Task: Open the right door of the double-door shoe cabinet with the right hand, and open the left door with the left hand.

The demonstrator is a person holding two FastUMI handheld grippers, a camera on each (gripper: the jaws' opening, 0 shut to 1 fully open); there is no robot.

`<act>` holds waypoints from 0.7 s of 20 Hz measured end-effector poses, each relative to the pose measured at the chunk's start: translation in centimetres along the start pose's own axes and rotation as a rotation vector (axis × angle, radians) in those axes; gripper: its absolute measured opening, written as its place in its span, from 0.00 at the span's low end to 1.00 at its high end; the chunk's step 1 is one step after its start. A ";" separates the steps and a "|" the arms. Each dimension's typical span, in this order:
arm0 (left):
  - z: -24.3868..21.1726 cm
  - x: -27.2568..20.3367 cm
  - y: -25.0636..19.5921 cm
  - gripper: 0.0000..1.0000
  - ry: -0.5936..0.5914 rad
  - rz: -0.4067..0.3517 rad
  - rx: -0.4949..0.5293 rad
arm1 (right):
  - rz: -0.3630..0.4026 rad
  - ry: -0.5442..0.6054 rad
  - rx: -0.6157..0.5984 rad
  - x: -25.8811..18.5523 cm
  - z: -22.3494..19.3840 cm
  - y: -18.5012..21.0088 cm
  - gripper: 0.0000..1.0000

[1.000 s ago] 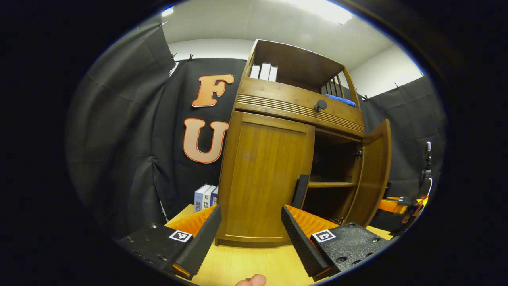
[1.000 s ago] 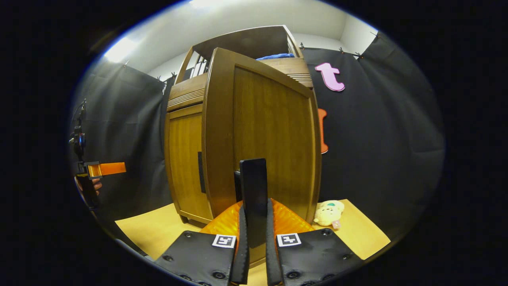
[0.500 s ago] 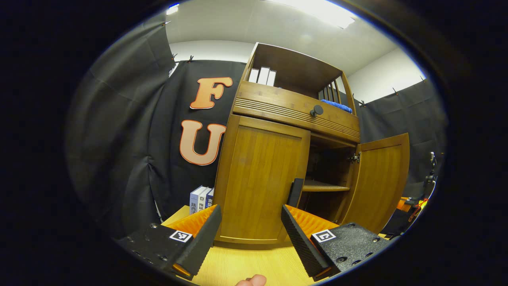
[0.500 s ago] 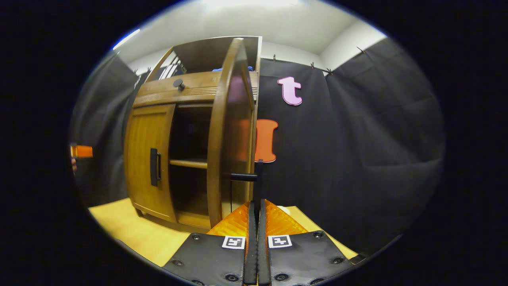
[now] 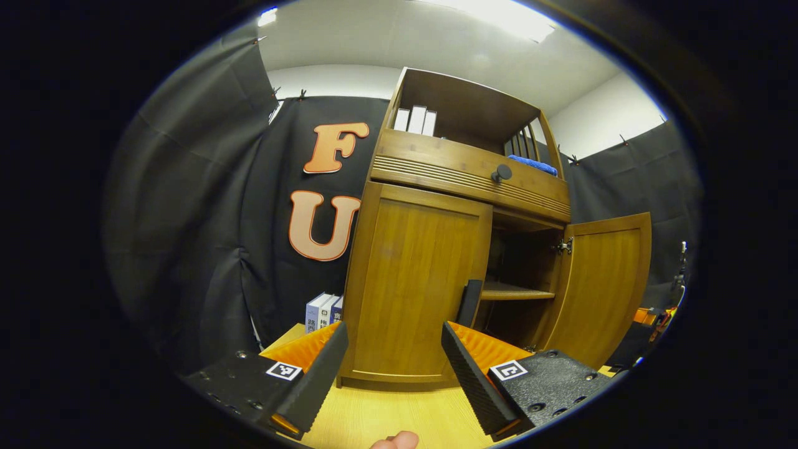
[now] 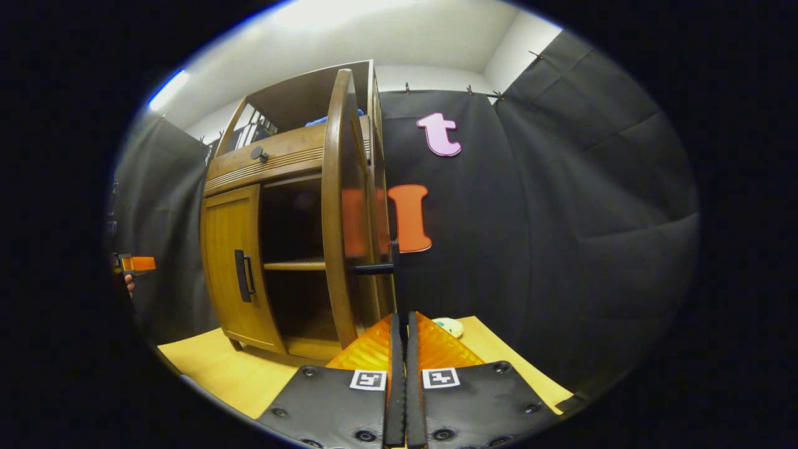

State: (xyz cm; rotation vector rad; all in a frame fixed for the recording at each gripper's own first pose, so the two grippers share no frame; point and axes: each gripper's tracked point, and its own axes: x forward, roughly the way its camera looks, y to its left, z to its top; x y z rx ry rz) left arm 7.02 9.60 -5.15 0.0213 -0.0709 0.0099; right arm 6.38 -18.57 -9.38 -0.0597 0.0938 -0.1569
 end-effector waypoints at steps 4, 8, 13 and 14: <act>-0.3 0.0 -0.9 0.95 0.002 -0.015 -0.029 | -0.033 0.023 -0.004 -0.9 -0.3 -1.4 0.08; -0.5 0.4 -1.9 0.95 0.011 -0.038 -0.053 | -0.129 -0.008 -0.044 -4.0 1.3 -4.7 0.08; -0.8 0.9 -2.8 0.95 0.009 -0.050 -0.059 | -0.188 -0.043 0.001 -8.1 4.2 -4.5 0.07; -0.8 1.1 -3.0 0.95 0.009 -0.050 -0.063 | -0.201 -0.035 0.017 -8.6 4.4 -4.1 0.08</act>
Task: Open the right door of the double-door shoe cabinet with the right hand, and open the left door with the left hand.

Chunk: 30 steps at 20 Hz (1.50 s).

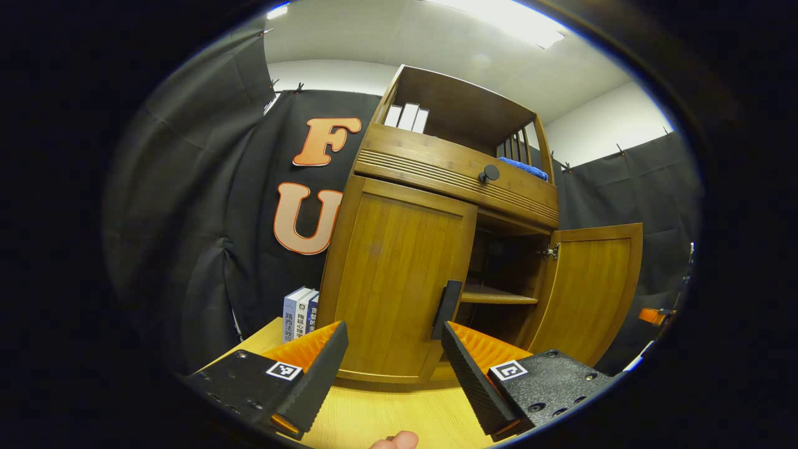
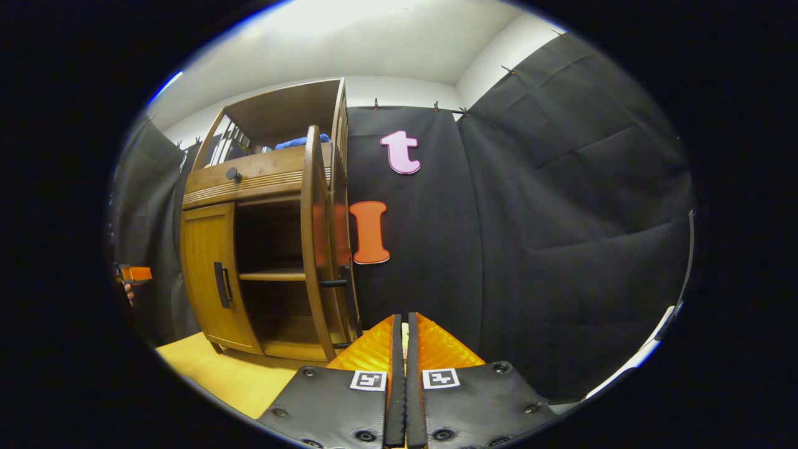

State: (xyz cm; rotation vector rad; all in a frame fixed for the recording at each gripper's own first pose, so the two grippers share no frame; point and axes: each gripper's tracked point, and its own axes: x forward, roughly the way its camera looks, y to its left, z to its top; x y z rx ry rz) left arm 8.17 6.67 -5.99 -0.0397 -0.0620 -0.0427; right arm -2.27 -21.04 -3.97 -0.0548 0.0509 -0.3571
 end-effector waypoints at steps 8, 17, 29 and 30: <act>-0.4 0.5 0.1 0.95 0.009 0.014 -0.011 | 0.108 -0.114 -0.064 -3.9 3.1 9.9 0.07; -0.9 -0.9 1.3 0.95 0.018 0.030 0.028 | 0.271 -0.088 0.004 -1.4 0.8 19.6 0.07; -2.2 -0.7 0.6 0.95 0.041 -0.006 0.056 | 0.264 0.013 -0.034 1.9 -4.2 22.0 0.43; -1.9 -0.6 0.4 0.95 0.038 -0.010 0.056 | 0.261 0.012 -0.049 1.8 -4.3 22.0 0.54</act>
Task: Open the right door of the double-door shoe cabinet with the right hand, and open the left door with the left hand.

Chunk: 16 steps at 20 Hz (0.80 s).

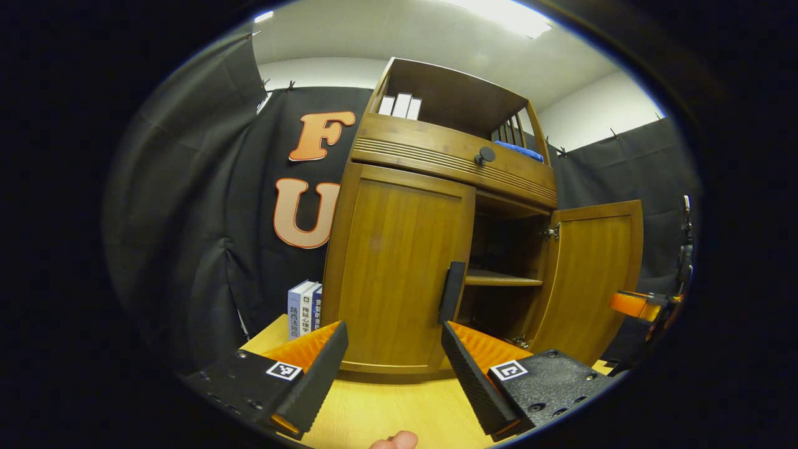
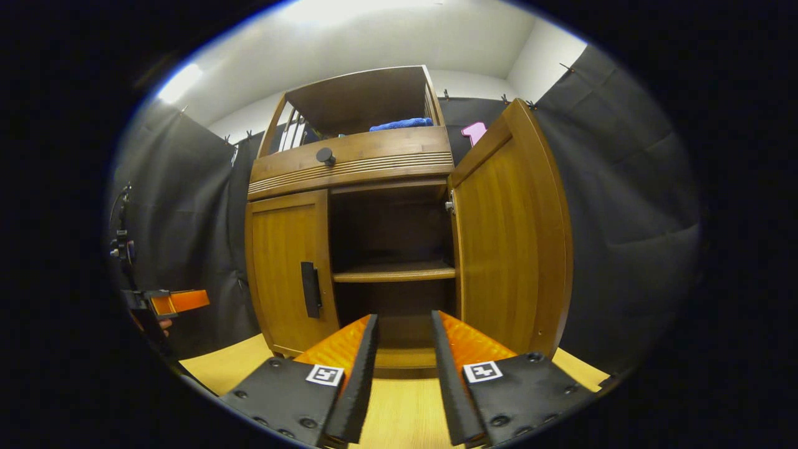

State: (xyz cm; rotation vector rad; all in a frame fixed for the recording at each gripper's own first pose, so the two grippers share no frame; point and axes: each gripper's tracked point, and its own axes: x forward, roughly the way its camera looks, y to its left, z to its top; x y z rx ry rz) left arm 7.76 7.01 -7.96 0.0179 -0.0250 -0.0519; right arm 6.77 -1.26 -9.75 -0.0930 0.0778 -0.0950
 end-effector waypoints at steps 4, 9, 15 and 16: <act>0.9 1.9 -1.1 0.92 -0.019 -0.015 0.014 | -0.026 0.003 -0.011 -0.4 -0.2 -0.1 1.00; 1.2 7.8 -4.7 0.92 0.000 -0.056 0.022 | 0.027 0.008 0.004 -1.3 -0.4 1.5 0.96; -2.6 18.0 -8.1 0.95 0.101 -0.084 -0.055 | 0.050 0.035 0.002 -2.2 -1.2 1.6 0.97; -3.2 19.3 -7.9 0.95 0.102 -0.077 -0.051 | 0.052 0.042 0.001 -2.4 -1.3 1.5 0.97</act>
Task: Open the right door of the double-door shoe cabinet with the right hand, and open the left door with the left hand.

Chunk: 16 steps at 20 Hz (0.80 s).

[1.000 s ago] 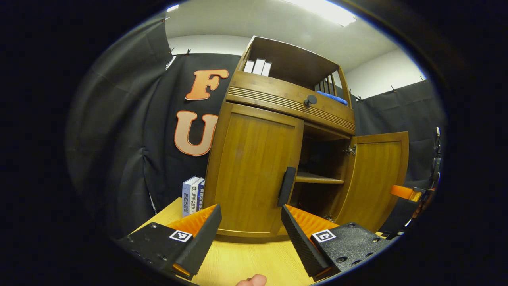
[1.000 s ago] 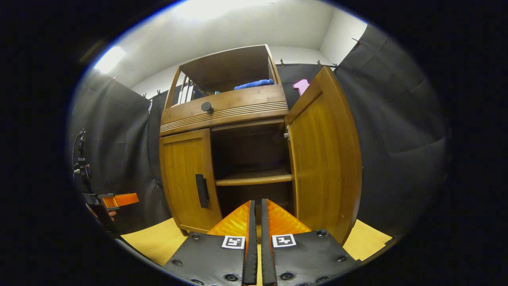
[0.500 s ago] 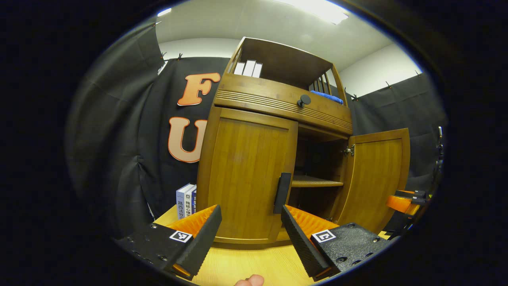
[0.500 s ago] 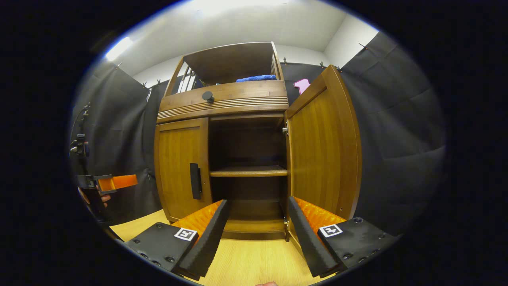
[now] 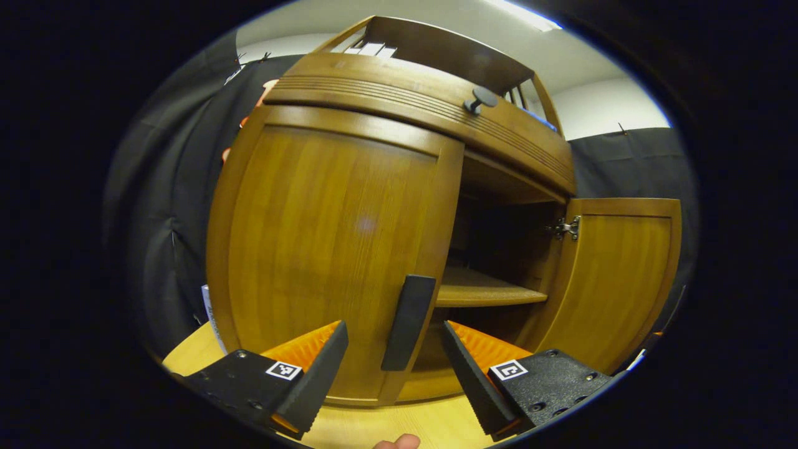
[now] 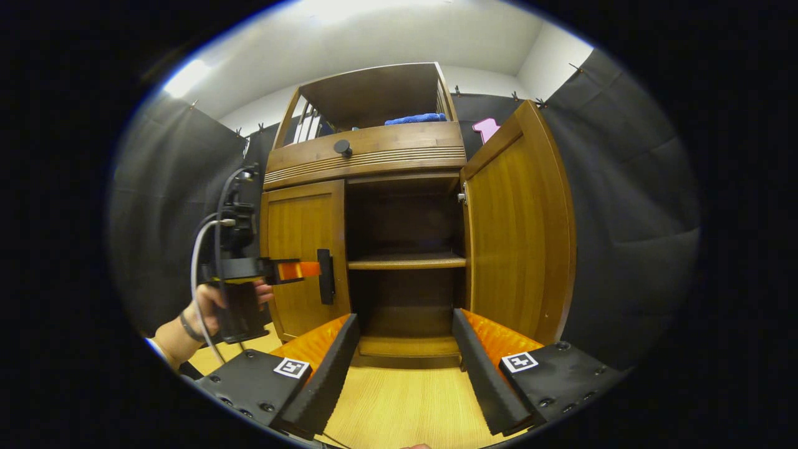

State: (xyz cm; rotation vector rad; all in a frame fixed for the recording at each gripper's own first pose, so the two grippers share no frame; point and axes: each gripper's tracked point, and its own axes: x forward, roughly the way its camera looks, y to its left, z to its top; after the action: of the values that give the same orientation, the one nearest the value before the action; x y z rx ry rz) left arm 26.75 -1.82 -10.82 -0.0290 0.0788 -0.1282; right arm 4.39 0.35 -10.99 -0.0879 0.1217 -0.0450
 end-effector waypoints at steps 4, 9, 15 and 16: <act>-0.4 2.8 0.4 0.92 -0.022 0.018 0.000 | -0.009 0.019 -0.001 0.0 -0.7 -1.1 0.97; 0.2 2.9 0.3 0.91 -0.040 0.029 0.105 | -0.019 0.027 0.029 0.3 -1.3 -2.1 0.97; 0.3 3.5 0.6 0.92 -0.041 0.093 0.187 | -0.020 0.039 0.062 -0.4 -1.7 -1.9 0.97; 0.6 3.5 0.3 0.92 -0.049 0.079 0.177 | -0.026 0.038 0.055 -0.6 -1.6 -2.0 0.97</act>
State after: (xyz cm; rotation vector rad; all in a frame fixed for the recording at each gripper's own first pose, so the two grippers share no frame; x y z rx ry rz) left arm 30.32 -1.95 -10.53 0.1474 0.0190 -0.0547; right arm 3.50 -1.71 -12.32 -0.0337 0.1574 -0.0755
